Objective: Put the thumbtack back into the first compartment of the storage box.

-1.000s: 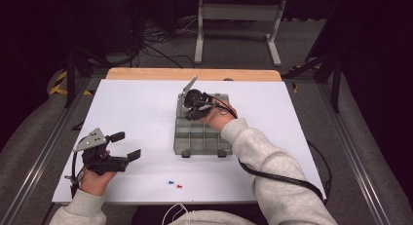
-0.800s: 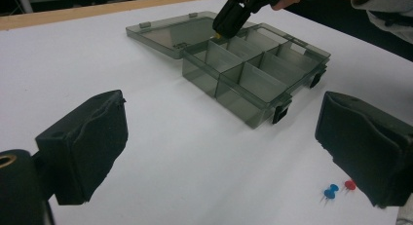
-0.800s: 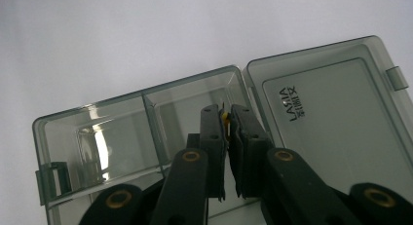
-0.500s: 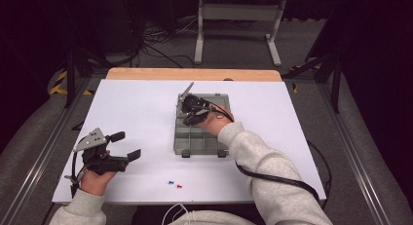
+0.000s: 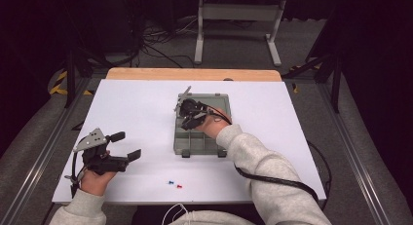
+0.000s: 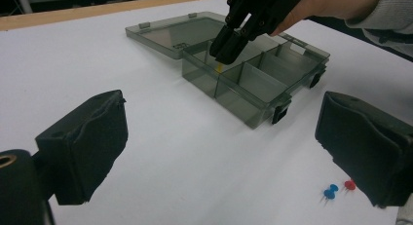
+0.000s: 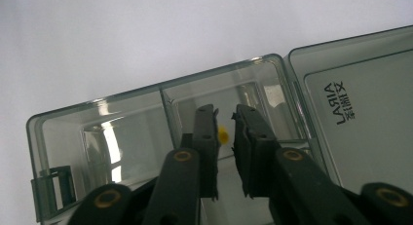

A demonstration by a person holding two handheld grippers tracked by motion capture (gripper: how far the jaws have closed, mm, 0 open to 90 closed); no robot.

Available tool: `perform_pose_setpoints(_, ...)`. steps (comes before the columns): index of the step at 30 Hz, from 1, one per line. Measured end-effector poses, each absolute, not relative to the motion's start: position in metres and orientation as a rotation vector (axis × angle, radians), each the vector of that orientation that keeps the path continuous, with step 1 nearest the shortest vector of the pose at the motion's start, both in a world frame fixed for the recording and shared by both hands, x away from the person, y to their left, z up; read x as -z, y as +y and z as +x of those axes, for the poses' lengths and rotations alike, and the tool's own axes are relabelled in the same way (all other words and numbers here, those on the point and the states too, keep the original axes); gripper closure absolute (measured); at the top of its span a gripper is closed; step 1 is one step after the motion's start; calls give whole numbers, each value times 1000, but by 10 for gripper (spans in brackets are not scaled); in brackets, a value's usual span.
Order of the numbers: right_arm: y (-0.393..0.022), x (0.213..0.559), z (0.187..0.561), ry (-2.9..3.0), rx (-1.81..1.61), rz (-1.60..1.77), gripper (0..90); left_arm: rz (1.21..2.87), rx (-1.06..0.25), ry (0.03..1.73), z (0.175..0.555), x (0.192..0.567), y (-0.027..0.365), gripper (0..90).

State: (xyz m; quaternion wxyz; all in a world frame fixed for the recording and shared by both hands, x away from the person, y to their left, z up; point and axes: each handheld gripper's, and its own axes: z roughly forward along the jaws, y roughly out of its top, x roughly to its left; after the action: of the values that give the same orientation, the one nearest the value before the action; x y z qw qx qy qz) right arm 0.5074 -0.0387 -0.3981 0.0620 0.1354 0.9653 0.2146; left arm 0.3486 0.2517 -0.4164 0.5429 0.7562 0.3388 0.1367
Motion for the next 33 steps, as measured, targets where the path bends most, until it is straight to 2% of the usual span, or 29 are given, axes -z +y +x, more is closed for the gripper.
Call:
perform_pose_setpoints(11, -42, 383, 501, 2884, -738, 396, 628, 1796, -327, 799, 349, 416, 252, 53)
perform_pose_setpoints(15, -43, 376, 494, 2884, -775, 369, 509, 1797, -327, 799, 348, 416, 251, 53)
perform_pose_setpoints(22, -44, 367, 476, 2894, -830, 324, 354, 1797, -325, 799, 348, 416, 251, 52)
perform_pose_setpoints(26, -46, 362, 466, 2896, -860, 294, 310, 1796, -325, 799, 348, 416, 251, 52)
perform_pose_setpoints(33, -49, 358, 448, 2904, -875, 236, 301, 1797, -325, 800, 348, 416, 251, 52)
